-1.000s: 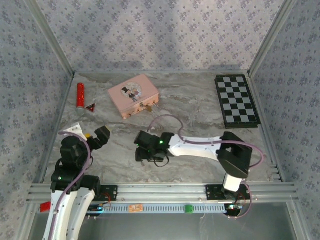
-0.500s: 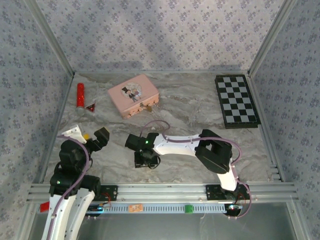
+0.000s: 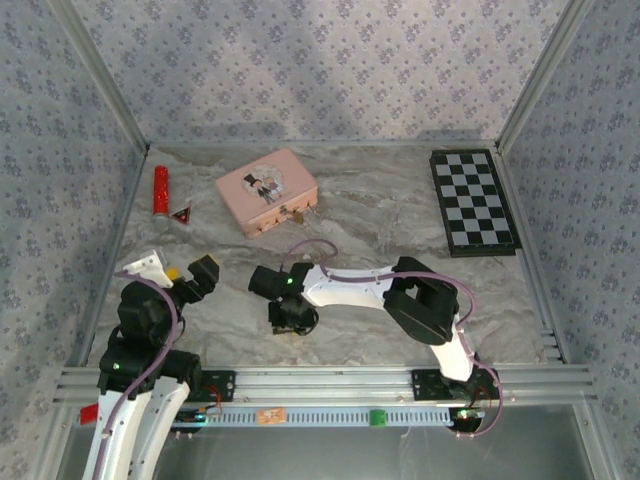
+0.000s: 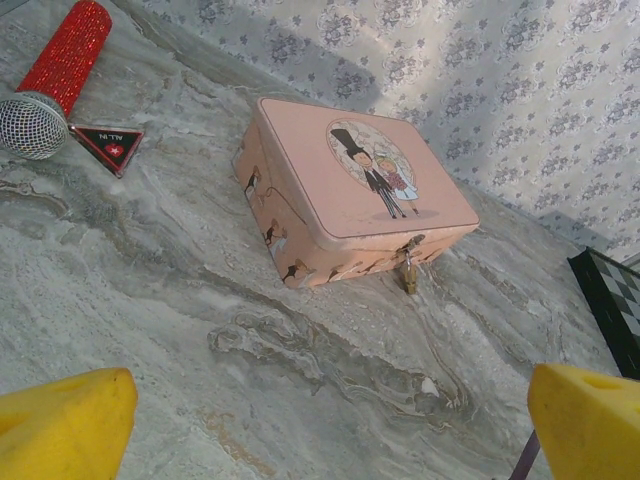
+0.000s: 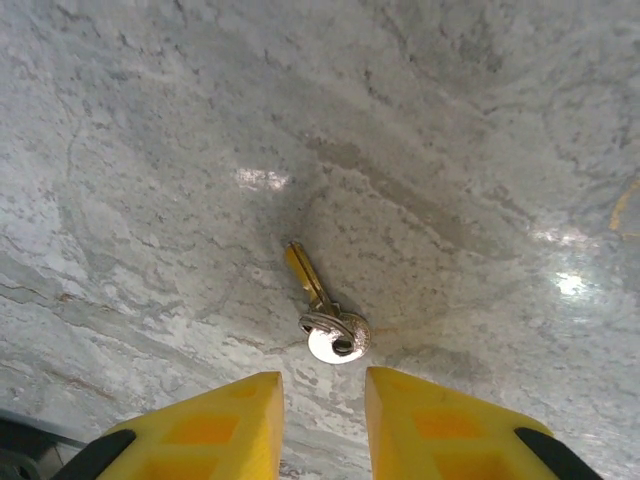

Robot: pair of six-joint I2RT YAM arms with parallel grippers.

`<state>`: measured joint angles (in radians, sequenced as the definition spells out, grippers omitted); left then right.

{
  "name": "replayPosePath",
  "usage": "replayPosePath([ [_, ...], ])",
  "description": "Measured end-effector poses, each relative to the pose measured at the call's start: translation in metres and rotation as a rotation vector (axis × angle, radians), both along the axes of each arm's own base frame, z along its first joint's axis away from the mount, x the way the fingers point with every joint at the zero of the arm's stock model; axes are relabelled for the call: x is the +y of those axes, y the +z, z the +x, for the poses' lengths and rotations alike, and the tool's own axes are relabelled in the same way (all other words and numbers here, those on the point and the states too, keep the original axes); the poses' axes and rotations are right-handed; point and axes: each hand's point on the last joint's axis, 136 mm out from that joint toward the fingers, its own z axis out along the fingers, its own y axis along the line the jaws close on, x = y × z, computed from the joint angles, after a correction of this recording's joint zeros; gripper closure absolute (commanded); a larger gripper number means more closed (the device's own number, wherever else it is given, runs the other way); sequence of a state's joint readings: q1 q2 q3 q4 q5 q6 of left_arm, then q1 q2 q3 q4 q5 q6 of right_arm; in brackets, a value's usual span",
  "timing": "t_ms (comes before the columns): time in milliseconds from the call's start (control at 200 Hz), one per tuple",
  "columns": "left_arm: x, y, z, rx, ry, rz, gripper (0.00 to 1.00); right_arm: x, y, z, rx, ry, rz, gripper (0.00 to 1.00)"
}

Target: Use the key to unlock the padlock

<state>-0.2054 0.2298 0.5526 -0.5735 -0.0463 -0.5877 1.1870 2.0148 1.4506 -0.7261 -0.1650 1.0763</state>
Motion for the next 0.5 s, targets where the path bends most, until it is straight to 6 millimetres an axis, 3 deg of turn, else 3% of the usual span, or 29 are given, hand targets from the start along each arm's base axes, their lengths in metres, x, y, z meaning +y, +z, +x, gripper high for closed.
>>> replayPosePath([
  [500, -0.002, -0.002, 0.000, 0.004, -0.010, 0.001, 0.00, -0.002, -0.002, 0.011, -0.021, -0.006, -0.031, 0.74],
])
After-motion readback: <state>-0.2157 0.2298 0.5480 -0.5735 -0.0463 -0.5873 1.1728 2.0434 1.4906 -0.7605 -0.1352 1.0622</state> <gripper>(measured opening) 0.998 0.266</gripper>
